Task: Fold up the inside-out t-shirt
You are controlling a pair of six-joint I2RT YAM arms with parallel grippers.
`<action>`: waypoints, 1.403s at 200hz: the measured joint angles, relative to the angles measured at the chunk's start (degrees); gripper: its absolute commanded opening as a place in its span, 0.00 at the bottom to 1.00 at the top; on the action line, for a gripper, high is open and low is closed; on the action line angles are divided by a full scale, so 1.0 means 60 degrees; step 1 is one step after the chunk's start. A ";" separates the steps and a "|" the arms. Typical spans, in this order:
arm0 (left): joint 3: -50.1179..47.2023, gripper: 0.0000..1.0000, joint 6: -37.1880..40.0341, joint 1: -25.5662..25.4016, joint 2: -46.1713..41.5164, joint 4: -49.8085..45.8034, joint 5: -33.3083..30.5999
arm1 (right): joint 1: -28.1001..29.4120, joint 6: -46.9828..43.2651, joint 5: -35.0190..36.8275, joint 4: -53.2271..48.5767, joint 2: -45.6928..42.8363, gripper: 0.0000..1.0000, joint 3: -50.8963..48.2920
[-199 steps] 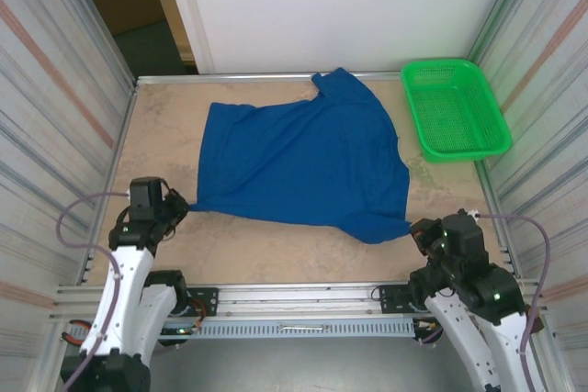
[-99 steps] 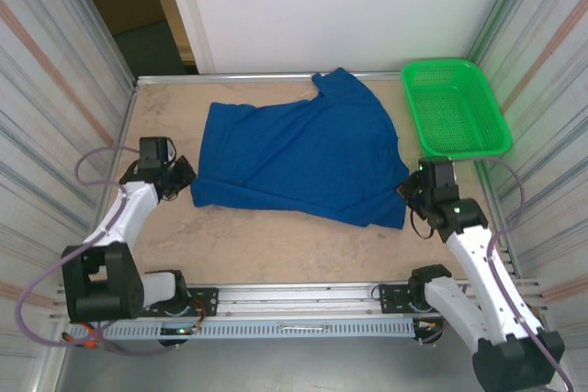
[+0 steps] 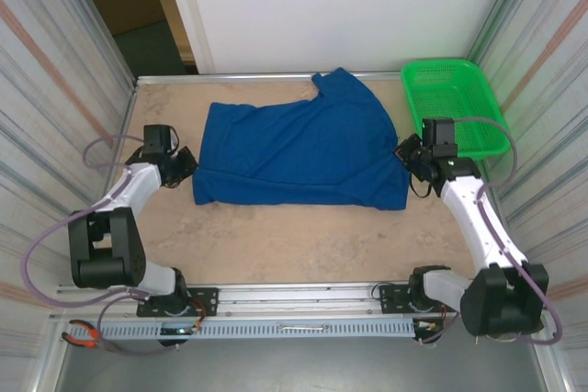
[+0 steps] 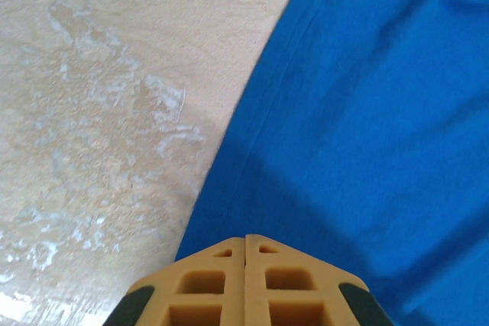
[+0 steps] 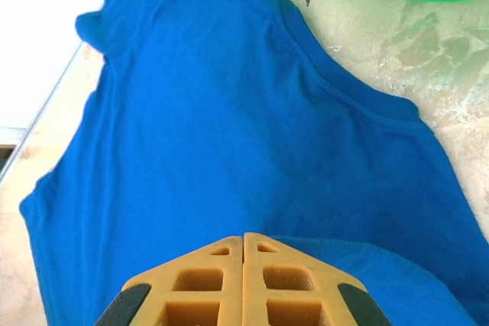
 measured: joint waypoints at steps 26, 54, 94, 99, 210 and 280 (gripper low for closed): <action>0.0576 0.09 0.0004 -0.0004 0.0721 0.0047 0.0015 | -0.0044 -0.0007 -0.0062 0.0321 0.1286 0.00 0.0634; 0.1399 0.45 0.0200 0.0000 0.1708 0.0204 0.0091 | -0.0200 -0.0240 -0.0302 0.0714 0.2918 0.32 0.1749; 0.1665 0.59 0.0423 0.0000 0.1606 0.0262 0.0306 | -0.0317 -0.0769 -0.0506 0.0805 0.3067 0.57 0.2047; 0.1519 0.60 0.0419 0.0000 0.1366 0.0266 0.0299 | -0.0313 -0.0780 -0.0506 0.0809 0.2783 0.58 0.1840; -0.3519 0.55 -0.1166 -0.0222 -0.2936 0.0098 0.0841 | -0.0554 -0.0219 -0.0240 0.0189 -0.0506 0.64 -0.3570; -0.3501 0.46 -0.1592 -0.0725 -0.1690 0.1049 0.0787 | -0.0554 -0.0109 -0.0273 0.1457 0.0900 0.54 -0.3585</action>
